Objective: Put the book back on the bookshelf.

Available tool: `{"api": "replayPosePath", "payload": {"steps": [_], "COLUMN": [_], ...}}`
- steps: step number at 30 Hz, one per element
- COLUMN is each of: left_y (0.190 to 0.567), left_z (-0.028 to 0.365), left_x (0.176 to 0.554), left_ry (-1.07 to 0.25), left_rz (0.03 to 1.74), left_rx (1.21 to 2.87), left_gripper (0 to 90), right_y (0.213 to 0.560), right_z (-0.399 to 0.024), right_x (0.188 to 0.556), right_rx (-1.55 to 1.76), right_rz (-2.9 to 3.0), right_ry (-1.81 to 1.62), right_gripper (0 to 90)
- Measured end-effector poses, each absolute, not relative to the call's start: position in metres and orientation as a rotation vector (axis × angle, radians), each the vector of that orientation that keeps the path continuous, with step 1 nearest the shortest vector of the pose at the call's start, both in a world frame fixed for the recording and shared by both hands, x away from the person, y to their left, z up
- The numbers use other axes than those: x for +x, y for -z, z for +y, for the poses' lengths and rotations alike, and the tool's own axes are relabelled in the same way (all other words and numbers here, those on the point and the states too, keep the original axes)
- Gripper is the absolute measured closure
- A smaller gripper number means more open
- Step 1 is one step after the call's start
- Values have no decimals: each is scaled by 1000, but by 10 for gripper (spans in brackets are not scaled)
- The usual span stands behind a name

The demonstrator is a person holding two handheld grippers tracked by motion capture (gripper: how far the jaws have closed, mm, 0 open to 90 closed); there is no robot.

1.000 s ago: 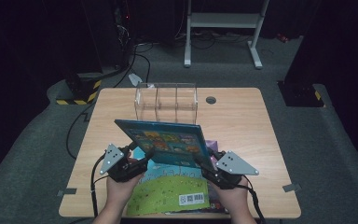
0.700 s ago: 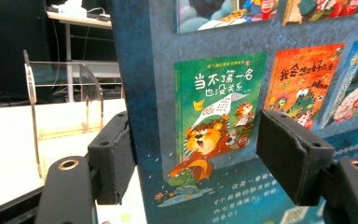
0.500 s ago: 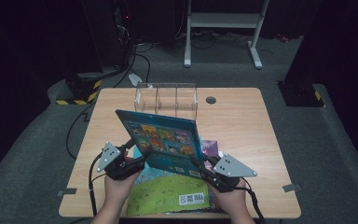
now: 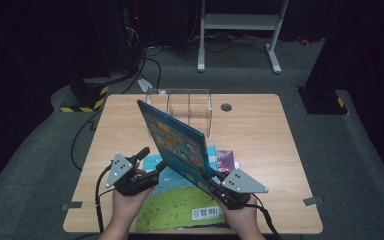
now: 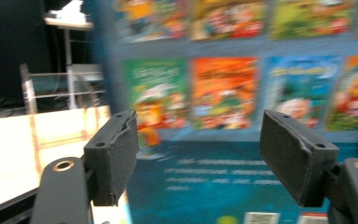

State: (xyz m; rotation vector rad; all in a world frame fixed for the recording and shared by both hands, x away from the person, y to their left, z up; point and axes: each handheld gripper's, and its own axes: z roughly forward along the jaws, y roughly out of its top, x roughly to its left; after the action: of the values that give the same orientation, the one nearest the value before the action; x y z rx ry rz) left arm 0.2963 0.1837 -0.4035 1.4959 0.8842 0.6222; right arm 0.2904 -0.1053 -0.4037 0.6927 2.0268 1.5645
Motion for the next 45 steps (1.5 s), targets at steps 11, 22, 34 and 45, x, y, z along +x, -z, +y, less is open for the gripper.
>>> {"api": "replayPosePath", "payload": {"steps": [11,22,34,45], "left_y": [386,382,382,381], "left_z": [164,156,147,148], "left_x": [277,270,264,263], "left_ry": [-610,-570,-542,-550], "left_rz": [776,733,708,728], "left_rx": [1500,1487,1494,1491], "left_gripper": [214,185,149,142], "right_y": [409,413,414,416], "right_z": [-85,-71,-69,-66], "right_x": [278,270,269,269], "right_rx": [703,650,644,649], "right_rz": [1984,1986,1986,2012], "right_ry": [-1532,-1505,-1510,-1552], "right_gripper": [828,825,822,780]}}
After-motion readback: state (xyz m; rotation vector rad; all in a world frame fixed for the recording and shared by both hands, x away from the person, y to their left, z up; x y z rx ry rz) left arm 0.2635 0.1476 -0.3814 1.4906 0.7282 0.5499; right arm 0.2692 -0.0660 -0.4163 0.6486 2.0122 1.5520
